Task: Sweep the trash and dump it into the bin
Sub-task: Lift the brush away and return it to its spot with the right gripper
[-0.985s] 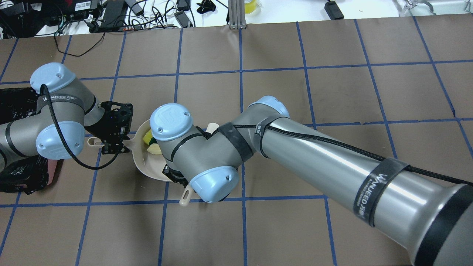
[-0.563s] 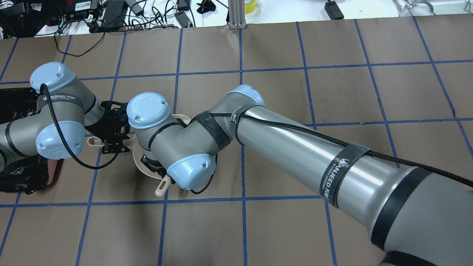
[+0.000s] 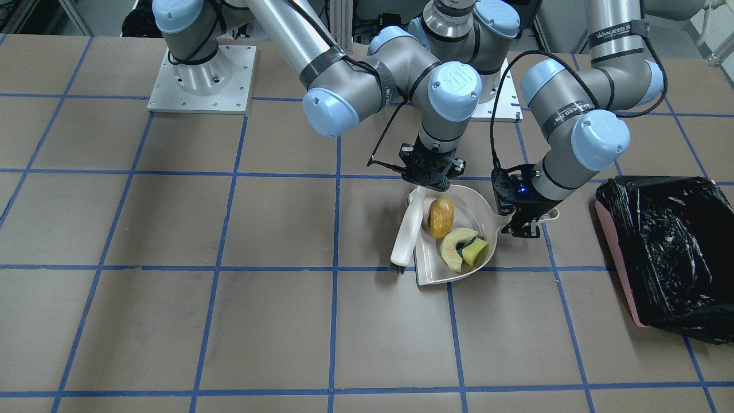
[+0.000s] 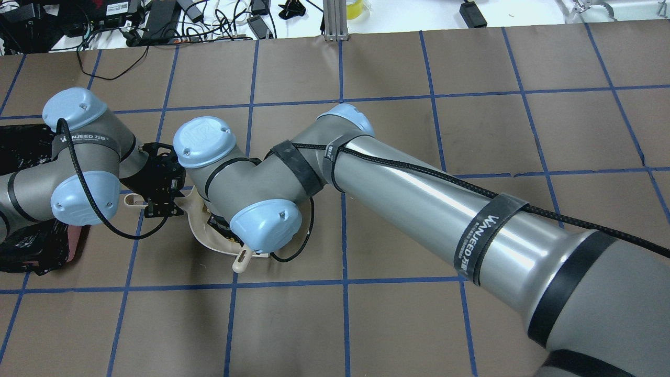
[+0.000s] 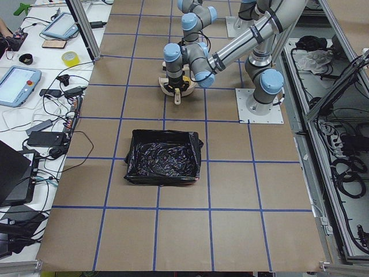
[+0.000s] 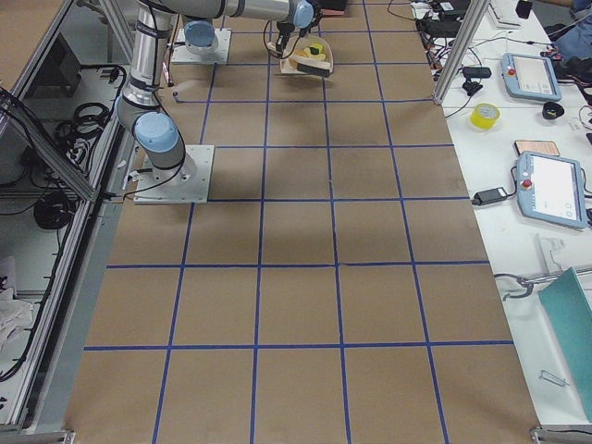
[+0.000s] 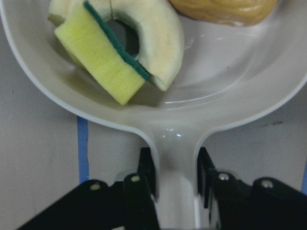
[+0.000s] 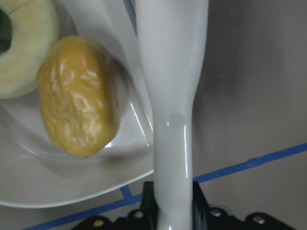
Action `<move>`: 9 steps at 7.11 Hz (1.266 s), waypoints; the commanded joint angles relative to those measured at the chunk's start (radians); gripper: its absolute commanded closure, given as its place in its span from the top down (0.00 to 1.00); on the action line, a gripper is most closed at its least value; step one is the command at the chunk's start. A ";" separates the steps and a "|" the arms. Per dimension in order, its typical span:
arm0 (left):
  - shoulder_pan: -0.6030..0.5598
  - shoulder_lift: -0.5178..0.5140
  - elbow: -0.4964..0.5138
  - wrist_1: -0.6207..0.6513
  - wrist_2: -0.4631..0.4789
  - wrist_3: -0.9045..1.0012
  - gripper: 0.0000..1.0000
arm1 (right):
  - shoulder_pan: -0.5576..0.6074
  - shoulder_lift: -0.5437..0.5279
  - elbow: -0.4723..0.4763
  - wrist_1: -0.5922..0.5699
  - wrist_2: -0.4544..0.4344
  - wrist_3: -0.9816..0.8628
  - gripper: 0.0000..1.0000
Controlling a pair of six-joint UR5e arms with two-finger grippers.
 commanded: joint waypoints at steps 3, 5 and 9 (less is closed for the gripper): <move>0.000 0.000 0.002 0.000 0.000 -0.001 0.00 | -0.242 -0.168 0.022 0.205 -0.137 -0.346 0.00; 0.000 0.002 0.005 0.000 0.000 -0.002 0.00 | -0.463 -0.237 0.061 0.204 -0.137 -0.584 0.00; 0.000 0.000 0.005 0.000 0.000 -0.002 0.00 | -0.836 -0.232 0.078 0.172 -0.131 -0.994 0.00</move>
